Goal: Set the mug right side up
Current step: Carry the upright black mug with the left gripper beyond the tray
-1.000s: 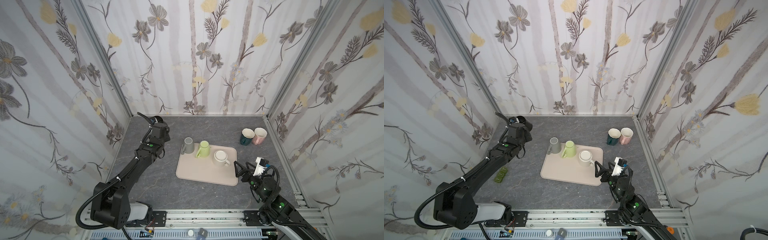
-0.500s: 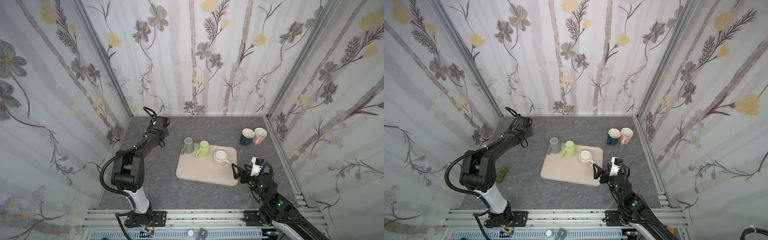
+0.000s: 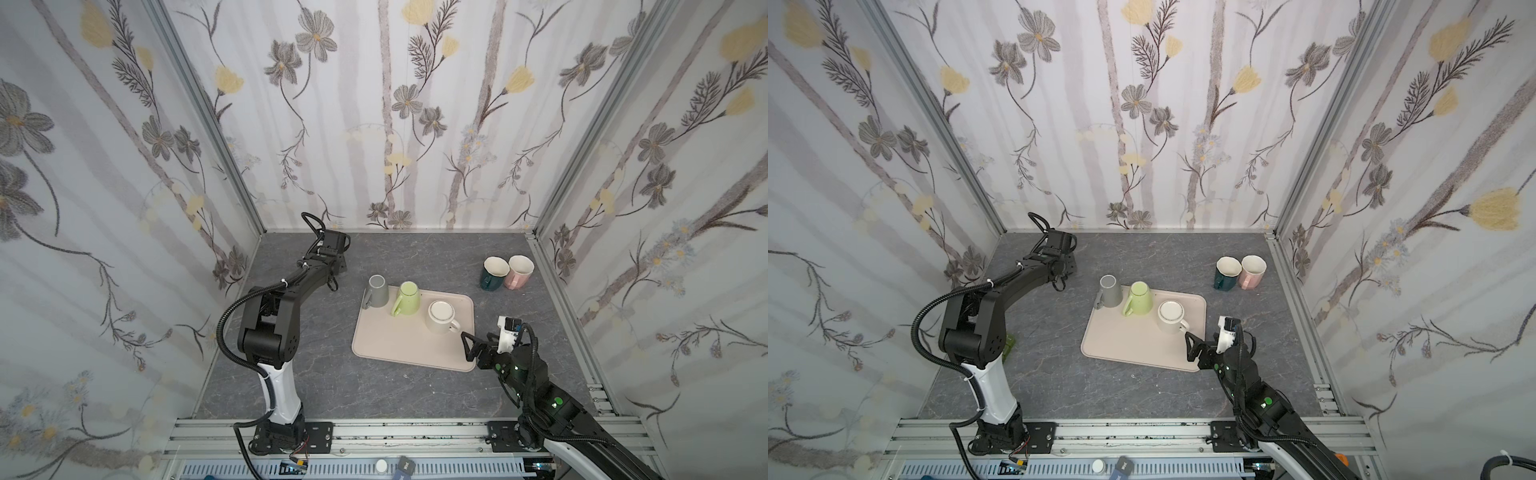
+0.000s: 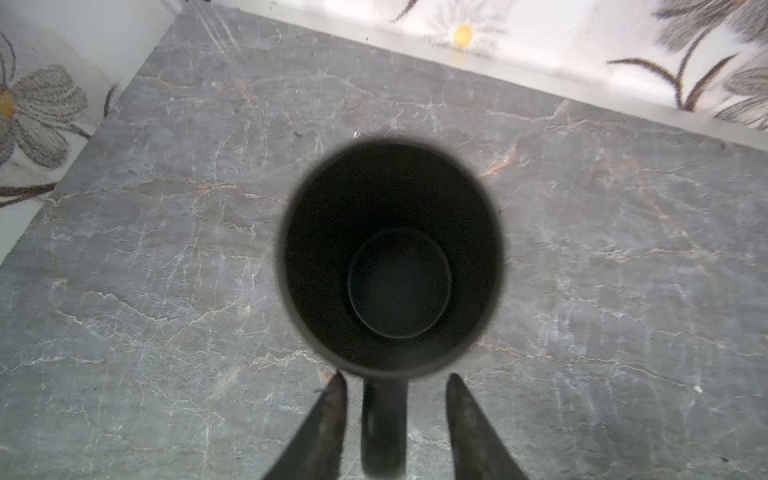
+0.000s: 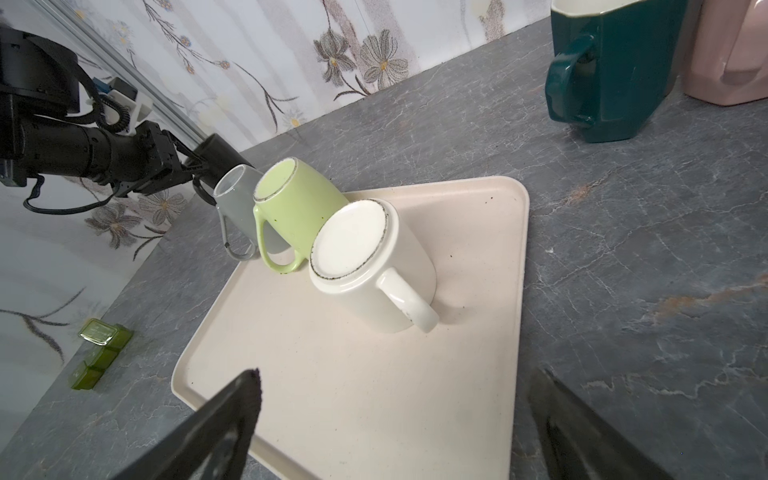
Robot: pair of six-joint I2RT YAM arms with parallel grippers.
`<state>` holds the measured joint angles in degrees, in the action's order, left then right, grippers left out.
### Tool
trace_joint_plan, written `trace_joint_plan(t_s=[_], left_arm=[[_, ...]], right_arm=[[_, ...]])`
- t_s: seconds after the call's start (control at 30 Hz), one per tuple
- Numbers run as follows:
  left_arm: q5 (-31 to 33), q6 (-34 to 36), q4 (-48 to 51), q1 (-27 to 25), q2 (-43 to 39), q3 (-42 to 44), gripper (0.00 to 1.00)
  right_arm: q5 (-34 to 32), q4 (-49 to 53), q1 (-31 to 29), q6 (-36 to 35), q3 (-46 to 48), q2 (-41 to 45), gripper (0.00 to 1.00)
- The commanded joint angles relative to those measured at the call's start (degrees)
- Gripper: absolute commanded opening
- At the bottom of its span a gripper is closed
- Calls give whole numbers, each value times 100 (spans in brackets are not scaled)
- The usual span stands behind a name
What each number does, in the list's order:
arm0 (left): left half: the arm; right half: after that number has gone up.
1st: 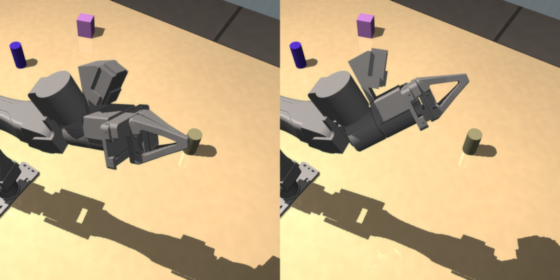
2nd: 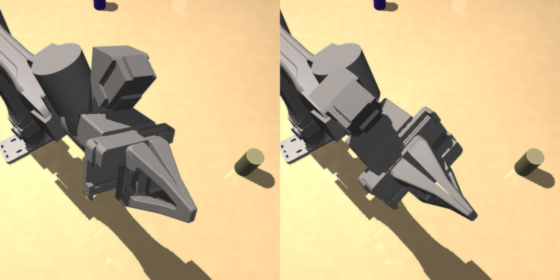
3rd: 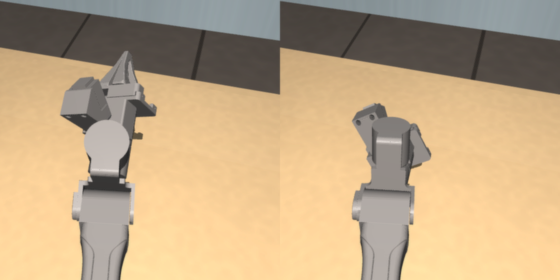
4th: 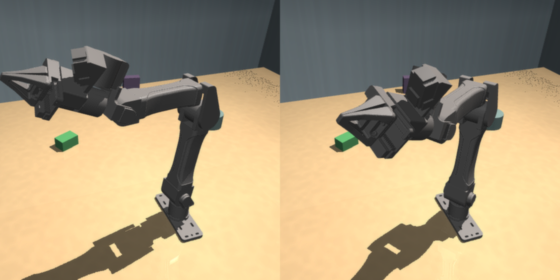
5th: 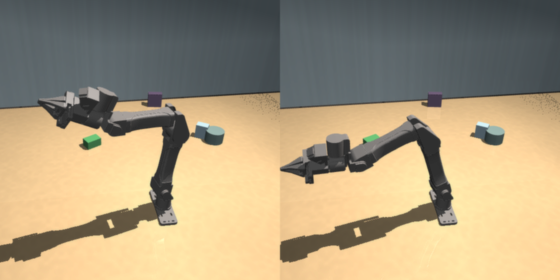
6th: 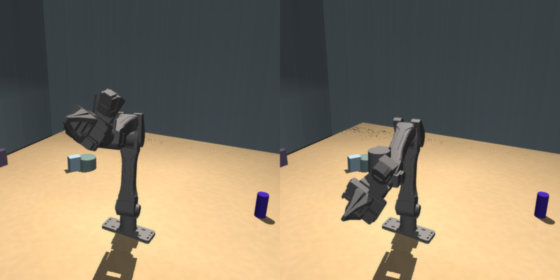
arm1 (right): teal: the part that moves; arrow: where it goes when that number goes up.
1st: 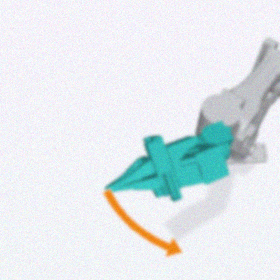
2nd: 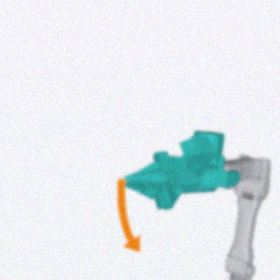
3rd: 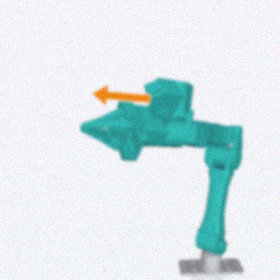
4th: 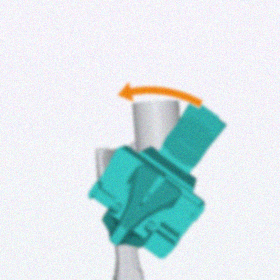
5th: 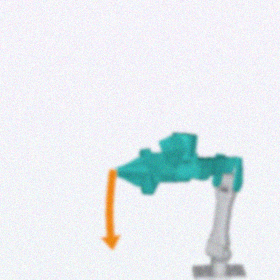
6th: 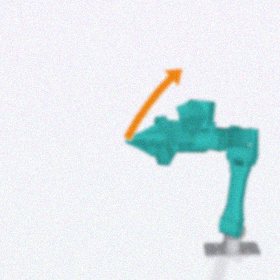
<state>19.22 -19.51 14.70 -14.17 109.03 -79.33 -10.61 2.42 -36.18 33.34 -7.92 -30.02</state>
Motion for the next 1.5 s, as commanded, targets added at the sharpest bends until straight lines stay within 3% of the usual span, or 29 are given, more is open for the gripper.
trace_joint_plan(t_s=[0.0,0.17,0.27,0.43,0.5,0.7,0.93,1.1,1.47], left_arm=[[224,44,-75,-46,52,-30,42],[240,-30,-50,-86,136,-95,46],[277,-55,14,-125,110,-126,59],[371,-115,315,-245,-115,-143,70],[390,-81,332,-339,-349,-1,82],[300,-12,98,-762,-1282,692,99],[61,-123,130,-1577,-2533,1383,100],[-527,-569,163,-2042,-3424,2063,100],[-1175,-941,-128,-2257,-4559,3726,100]], right_arm=[[102,-193,17,-130,-31,-56,100],[173,-198,40,-166,-13,-9,100],[220,-198,50,-174,-17,3,100],[296,-224,75,-204,-57,-116,100],[323,-216,94,-221,-95,-180,100],[811,-238,242,-382,-326,-518,100],[1179,-105,301,-526,-631,-935,100],[1382,92,311,-628,-800,-983,100],[824,644,325,-780,-1503,-1660,99]])
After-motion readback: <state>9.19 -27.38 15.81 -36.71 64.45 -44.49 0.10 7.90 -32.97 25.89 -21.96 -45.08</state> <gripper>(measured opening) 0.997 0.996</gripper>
